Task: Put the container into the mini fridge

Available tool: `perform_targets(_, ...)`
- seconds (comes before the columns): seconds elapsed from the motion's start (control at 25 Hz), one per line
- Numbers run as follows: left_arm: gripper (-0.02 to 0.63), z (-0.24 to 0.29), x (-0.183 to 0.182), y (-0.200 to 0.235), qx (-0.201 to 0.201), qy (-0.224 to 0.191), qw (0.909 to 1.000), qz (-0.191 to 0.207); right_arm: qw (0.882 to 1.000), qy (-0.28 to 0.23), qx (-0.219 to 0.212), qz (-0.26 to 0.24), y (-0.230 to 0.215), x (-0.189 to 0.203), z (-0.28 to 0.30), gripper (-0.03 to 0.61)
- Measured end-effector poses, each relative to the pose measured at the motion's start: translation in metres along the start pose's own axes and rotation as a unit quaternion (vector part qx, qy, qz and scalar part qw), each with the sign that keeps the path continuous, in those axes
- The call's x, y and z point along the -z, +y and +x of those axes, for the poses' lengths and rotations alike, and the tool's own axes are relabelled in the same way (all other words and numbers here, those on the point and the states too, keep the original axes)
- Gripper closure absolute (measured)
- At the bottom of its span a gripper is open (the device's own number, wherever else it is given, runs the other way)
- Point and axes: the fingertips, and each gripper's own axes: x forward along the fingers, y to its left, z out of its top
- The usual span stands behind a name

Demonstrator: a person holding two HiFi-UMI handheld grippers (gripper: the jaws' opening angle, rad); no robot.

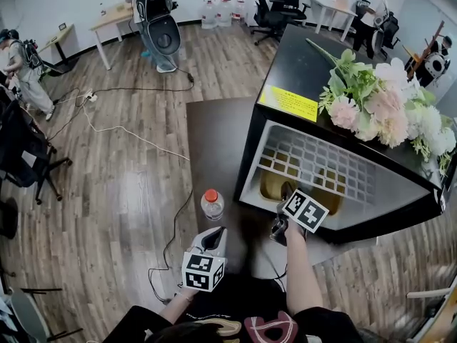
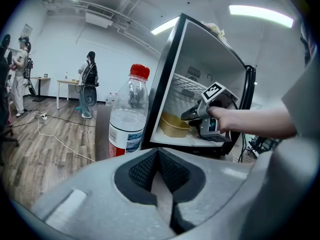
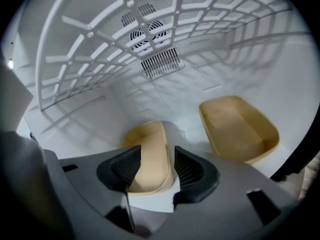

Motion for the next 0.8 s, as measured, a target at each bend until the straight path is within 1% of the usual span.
perform_targets(0.08,0.606,-0.001,-0.002,-0.003,0.005,-0.003,1.0,0.003,1.0,-0.012,-0.015,-0.004,0.004,-0.004,-0.009,0.346)
perform_targets(0.12,0.606,-0.001,-0.003,-0.005,0.008,-0.004,0.9999,0.006,1.0,-0.015,-0.021,-0.011,0.006,-0.004,-0.014,0.325)
perform_targets(0.16,0.606,-0.002,-0.004,-0.006,0.011,-0.005,0.9999,0.009,0.999,-0.017,-0.028,-0.019,0.008,-0.004,-0.019,0.321)
perform_targets(0.24,0.606,-0.004,-0.007,-0.01,0.017,-0.009,0.9997,0.014,0.998,-0.025,-0.044,-0.025,0.011,-0.004,-0.031,0.321)
perform_targets(0.32,0.606,-0.006,-0.011,-0.013,0.023,-0.015,0.9995,0.017,0.997,-0.041,-0.06,-0.02,0.015,-0.005,-0.044,0.321)
perform_targets(0.4,0.606,-0.009,-0.014,-0.016,0.03,-0.02,0.9992,0.019,0.995,-0.057,-0.078,-0.025,0.022,-0.003,-0.057,0.321)
perform_targets(0.52,0.606,-0.014,-0.017,-0.023,0.043,-0.025,0.9985,0.023,0.993,-0.072,-0.087,-0.045,0.029,0.002,-0.079,0.321)
perform_targets(0.6,0.606,-0.017,-0.019,-0.029,0.053,-0.029,0.9978,0.027,0.991,-0.082,-0.093,-0.042,0.029,0.005,-0.092,0.321)
perform_targets(0.68,0.606,-0.019,-0.02,-0.034,0.065,-0.031,0.997,0.027,0.99,-0.084,-0.106,-0.039,0.029,0.011,-0.105,0.324)
perform_targets(0.8,0.606,-0.024,-0.018,-0.043,0.083,-0.031,0.9957,0.028,0.988,-0.072,-0.124,-0.05,0.029,0.03,-0.121,0.344)
